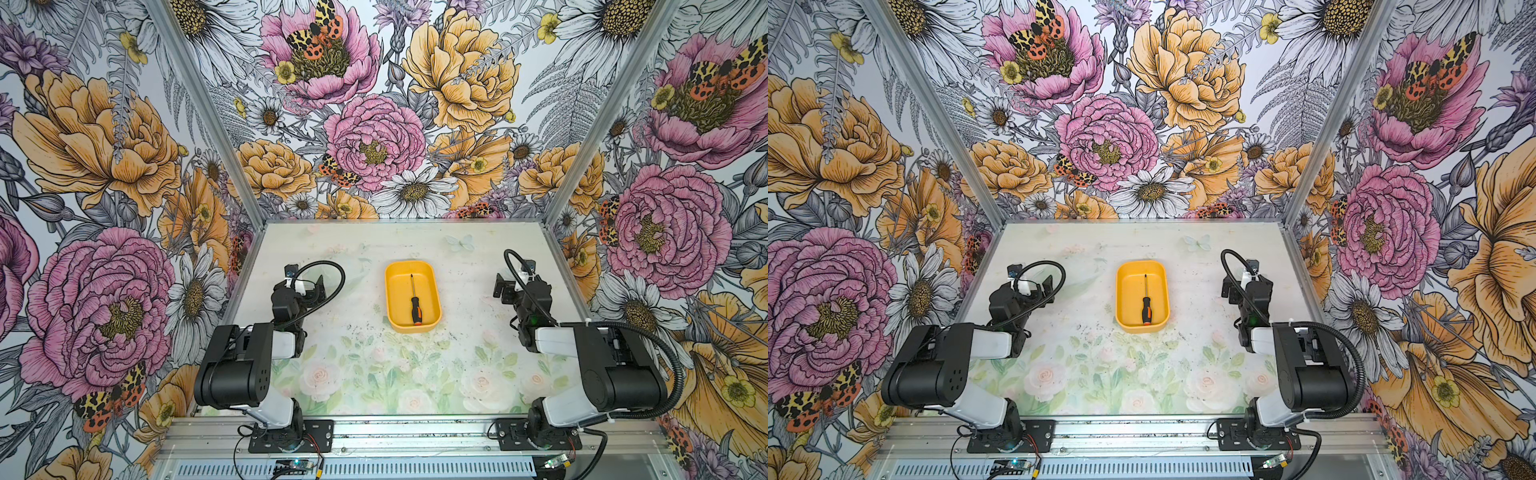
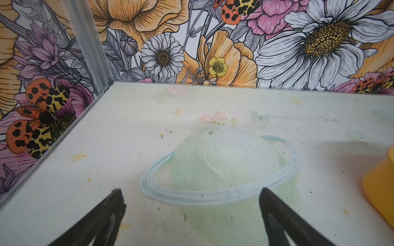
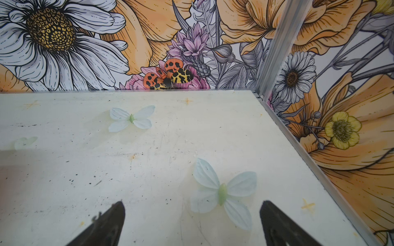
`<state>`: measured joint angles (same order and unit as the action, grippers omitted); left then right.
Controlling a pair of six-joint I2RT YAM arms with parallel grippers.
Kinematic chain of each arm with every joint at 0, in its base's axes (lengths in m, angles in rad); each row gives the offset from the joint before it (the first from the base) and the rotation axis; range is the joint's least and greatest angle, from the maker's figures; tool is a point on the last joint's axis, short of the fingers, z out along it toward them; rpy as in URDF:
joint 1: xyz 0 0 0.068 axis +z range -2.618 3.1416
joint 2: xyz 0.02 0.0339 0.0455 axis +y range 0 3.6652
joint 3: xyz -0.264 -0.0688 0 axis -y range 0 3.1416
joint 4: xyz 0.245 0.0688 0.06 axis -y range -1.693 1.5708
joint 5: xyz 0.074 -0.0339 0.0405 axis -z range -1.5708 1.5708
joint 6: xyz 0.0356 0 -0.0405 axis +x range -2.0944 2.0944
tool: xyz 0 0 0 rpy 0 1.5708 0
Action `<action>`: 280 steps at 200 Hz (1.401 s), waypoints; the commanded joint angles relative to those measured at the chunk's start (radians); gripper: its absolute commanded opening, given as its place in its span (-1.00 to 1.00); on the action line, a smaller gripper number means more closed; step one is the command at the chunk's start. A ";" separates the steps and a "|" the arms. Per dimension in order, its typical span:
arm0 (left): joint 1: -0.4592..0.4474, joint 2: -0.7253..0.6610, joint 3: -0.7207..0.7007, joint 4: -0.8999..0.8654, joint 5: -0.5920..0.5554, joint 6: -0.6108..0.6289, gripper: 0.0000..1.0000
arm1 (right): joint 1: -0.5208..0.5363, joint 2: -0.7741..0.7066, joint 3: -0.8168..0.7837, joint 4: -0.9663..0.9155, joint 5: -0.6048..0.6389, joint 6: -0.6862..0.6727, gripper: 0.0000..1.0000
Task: Put the screwdriver in the bin
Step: Reset both arms
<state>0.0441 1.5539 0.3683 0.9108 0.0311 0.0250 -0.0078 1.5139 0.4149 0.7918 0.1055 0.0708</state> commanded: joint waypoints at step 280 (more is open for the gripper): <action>-0.012 -0.003 0.006 0.037 0.006 -0.007 0.98 | -0.006 0.012 -0.002 0.025 0.010 0.011 0.99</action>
<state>0.0414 1.5539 0.3683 0.9176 0.0307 0.0254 -0.0078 1.5143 0.4149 0.7918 0.1051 0.0708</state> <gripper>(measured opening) 0.988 0.995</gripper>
